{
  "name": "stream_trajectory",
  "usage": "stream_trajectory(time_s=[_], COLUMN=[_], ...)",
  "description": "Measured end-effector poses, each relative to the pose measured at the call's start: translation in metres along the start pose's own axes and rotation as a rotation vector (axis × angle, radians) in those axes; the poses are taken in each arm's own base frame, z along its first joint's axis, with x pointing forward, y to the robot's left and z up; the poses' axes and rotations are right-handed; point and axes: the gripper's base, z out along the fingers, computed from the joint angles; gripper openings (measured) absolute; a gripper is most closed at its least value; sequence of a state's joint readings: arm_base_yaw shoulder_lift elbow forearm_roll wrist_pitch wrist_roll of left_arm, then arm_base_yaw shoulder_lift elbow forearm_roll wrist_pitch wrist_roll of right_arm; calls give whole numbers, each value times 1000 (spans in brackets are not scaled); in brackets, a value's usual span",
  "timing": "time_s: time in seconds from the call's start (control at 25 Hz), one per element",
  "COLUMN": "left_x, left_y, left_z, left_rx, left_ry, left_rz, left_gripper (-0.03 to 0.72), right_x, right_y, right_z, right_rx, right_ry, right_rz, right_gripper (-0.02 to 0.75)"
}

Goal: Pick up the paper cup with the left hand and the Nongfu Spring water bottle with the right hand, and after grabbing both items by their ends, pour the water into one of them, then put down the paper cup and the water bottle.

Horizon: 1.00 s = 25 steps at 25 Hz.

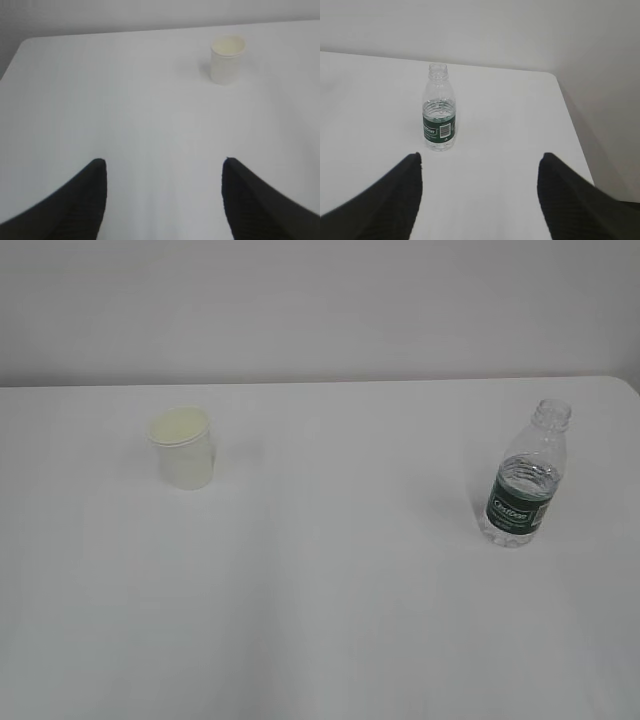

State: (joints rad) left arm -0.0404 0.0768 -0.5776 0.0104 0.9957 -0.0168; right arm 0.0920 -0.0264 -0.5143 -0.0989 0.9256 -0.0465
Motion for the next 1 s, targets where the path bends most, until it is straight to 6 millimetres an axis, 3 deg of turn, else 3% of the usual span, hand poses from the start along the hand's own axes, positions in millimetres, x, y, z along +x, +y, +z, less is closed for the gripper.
stream_trajectory(time_s=[0.68, 1.0], left_x=[-31, -38], left_y=[-1, -1], left_z=[31, 42], left_rx=[3, 4], left_ry=[-59, -62], left_rz=[0, 1], left_gripper=[514, 514], right_x=[-25, -26], right_y=[0, 3], right_z=[23, 40], right_rx=[-6, -23], right_ry=[-75, -68], right_rz=[-10, -3], right_gripper=[552, 551])
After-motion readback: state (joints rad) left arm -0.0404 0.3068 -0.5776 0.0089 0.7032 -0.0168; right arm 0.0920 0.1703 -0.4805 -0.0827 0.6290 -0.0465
